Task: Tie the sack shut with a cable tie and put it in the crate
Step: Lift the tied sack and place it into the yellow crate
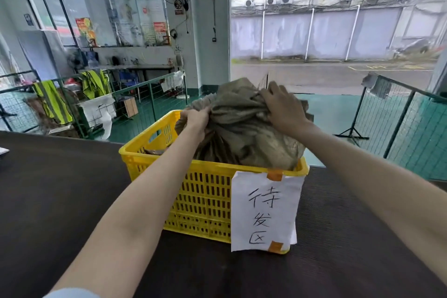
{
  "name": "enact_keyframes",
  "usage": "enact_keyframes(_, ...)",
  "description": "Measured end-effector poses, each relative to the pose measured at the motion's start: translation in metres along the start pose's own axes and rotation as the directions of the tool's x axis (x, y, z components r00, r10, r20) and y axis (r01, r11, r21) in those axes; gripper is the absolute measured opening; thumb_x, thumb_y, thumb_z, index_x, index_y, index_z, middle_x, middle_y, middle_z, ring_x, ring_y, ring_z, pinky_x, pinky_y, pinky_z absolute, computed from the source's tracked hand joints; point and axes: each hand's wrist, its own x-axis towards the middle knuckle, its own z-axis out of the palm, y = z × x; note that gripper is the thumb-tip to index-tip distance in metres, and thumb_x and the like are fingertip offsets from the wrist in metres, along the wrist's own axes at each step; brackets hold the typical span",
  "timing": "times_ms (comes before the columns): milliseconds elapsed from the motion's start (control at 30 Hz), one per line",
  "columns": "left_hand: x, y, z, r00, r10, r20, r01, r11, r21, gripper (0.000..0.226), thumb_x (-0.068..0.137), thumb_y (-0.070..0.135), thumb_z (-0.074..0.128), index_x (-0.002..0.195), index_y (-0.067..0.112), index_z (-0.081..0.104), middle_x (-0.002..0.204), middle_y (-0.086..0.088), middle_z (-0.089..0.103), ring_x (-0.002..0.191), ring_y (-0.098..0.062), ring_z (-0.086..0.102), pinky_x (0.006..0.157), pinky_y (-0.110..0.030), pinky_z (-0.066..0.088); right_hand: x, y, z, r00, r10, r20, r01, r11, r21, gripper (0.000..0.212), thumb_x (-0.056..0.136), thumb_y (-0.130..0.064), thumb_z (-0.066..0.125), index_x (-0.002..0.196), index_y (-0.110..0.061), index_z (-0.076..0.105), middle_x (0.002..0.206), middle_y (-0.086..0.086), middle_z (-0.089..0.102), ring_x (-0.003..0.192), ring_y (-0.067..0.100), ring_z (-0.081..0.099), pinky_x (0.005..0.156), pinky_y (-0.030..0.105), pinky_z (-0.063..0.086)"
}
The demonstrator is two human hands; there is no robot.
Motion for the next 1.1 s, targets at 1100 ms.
enact_keyframes(1100, -0.011, -0.034, -0.028, 0.898, -0.22, 0.381, -0.438, -0.53, 0.726, 0.052, 0.097, 0.051, 0.035, 0.131, 0.016, 0.054, 0.136, -0.011, 0.053, 0.122, -0.029, 0.052, 0.094, -0.039, 0.041, -0.061, 0.039, 0.079, 0.753, -0.146, 0.641, -0.042, 0.963, 0.268, 0.016, 0.085, -0.016, 0.062, 0.09, -0.026, 0.072, 0.093, -0.007, 0.063, 0.095, 0.014, 0.054, 0.084, 0.026, 0.037)
